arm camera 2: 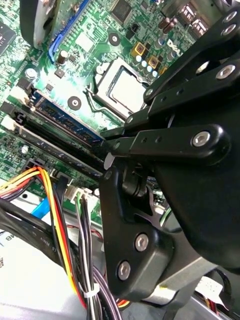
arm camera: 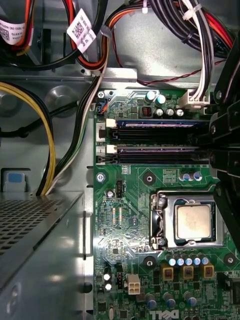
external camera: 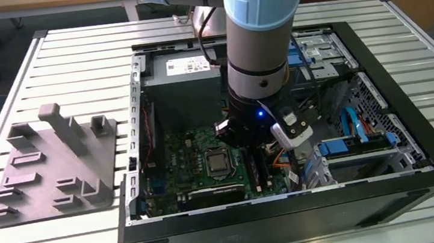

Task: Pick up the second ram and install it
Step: 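Insert the second ram into the second slot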

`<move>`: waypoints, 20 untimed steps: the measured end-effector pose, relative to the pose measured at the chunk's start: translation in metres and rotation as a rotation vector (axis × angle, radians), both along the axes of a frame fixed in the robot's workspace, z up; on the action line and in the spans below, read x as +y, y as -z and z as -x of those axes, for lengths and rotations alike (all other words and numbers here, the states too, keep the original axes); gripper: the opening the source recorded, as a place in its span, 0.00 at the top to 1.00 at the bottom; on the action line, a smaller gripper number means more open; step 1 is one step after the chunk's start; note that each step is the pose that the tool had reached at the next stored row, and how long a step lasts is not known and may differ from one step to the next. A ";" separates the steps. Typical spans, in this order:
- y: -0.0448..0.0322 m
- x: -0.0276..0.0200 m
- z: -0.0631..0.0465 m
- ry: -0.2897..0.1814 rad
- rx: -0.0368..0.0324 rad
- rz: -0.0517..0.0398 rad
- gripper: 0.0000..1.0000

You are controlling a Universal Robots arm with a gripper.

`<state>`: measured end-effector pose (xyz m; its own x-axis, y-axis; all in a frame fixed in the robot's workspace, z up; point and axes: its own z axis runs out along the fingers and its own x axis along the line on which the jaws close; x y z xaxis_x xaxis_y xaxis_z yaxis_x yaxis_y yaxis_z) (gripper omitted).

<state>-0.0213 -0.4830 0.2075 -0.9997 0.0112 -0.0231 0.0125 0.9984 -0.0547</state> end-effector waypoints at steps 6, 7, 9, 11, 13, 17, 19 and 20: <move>-0.0024 -0.0002 0.000 0.000 0.0004 0.0012 0.86; -0.0025 -0.0002 0.000 0.000 0.0005 0.0014 0.86; -0.0026 -0.0002 0.000 0.000 0.0005 0.0017 0.86; -0.0025 -0.0002 0.000 0.000 0.0006 0.0017 0.86; -0.0022 0.0000 0.000 -0.001 0.0006 0.0017 0.86; -0.0015 0.0006 0.000 -0.002 0.0007 0.0017 0.86; -0.0009 0.0012 0.000 -0.003 0.0006 0.0016 0.86; -0.0007 0.0015 0.000 -0.003 0.0008 0.0019 0.86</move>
